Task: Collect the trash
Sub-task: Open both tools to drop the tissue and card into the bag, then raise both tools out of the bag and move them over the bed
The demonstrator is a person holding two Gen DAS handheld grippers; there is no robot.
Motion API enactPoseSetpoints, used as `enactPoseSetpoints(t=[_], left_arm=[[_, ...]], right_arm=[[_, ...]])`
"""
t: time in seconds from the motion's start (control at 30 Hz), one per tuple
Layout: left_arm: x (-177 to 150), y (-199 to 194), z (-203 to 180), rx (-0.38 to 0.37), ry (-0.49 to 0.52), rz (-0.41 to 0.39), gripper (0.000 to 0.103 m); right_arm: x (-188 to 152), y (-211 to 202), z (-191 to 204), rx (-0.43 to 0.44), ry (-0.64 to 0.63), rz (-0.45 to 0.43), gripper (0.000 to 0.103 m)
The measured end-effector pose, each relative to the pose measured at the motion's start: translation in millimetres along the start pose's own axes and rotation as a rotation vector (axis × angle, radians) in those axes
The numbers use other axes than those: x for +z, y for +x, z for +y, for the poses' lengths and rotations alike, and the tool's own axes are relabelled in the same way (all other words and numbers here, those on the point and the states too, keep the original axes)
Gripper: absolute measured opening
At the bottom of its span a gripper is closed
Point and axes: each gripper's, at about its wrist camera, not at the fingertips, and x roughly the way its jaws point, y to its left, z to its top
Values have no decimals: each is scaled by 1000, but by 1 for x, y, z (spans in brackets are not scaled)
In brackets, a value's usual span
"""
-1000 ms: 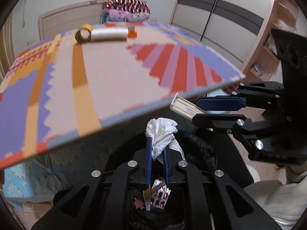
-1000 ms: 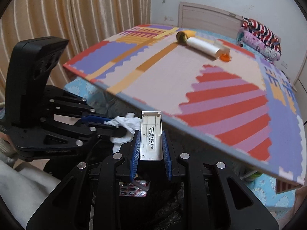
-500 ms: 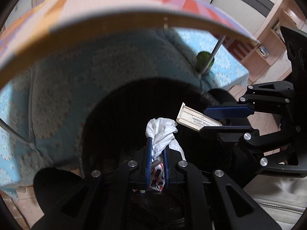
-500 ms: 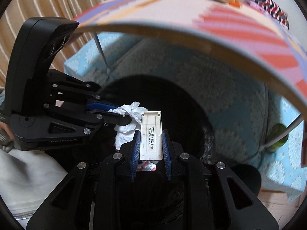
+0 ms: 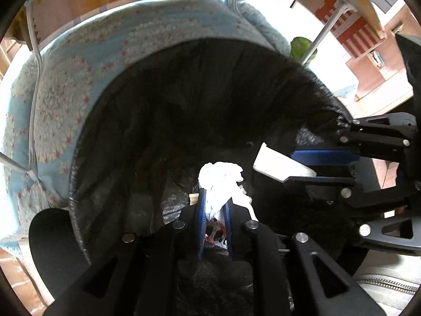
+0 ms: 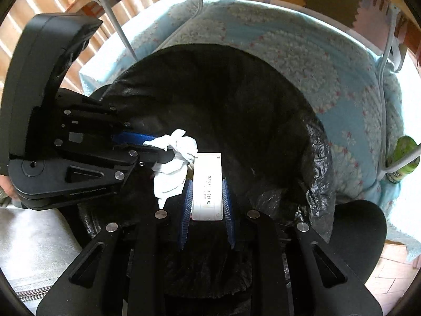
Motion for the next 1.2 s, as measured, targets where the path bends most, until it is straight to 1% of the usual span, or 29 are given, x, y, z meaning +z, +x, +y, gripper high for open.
enactPoseSetpoints(t=[0.03, 0.07, 0.1, 0.13, 0.17, 0.2, 0.37, 0.43, 0.5, 0.63, 0.93, 1.2], left_arm=[[0, 1, 0, -8, -2, 4, 12], [0, 1, 0, -13, 0, 5, 16], [0, 2, -1, -10, 5, 4, 26], [0, 2, -3, -4, 9, 1, 32], [0, 1, -4, -1, 13, -3, 46], [-1, -1, -6, -5, 21, -13, 51], [0, -2, -7, 4, 26, -19, 51], [1, -3, -6, 5, 20, -24, 51], [2, -5, -6, 6, 20, -31, 51], [2, -13, -7, 4, 23, -49, 51], [4, -52, -11, 9, 42, -145, 51], [10, -105, -15, 17, 86, -288, 51]], right_arm=[[0, 1, -2, 3, 2, 2, 23], [-1, 3, -2, 4, 5, 4, 23], [-2, 4, -3, 5, 9, 7, 23], [-2, 4, -4, 6, 11, 9, 23], [-2, 4, -4, 7, 15, 8, 23], [-2, 4, -3, 8, 16, 5, 23], [-2, 5, -4, 9, 17, 6, 24], [-2, 4, -3, 5, 19, 5, 26], [-1, 4, -4, 4, 20, 1, 35], [0, 0, -3, 2, 15, -11, 35], [3, -20, 1, -1, 4, -58, 35], [12, -53, 2, -21, -11, -136, 35]])
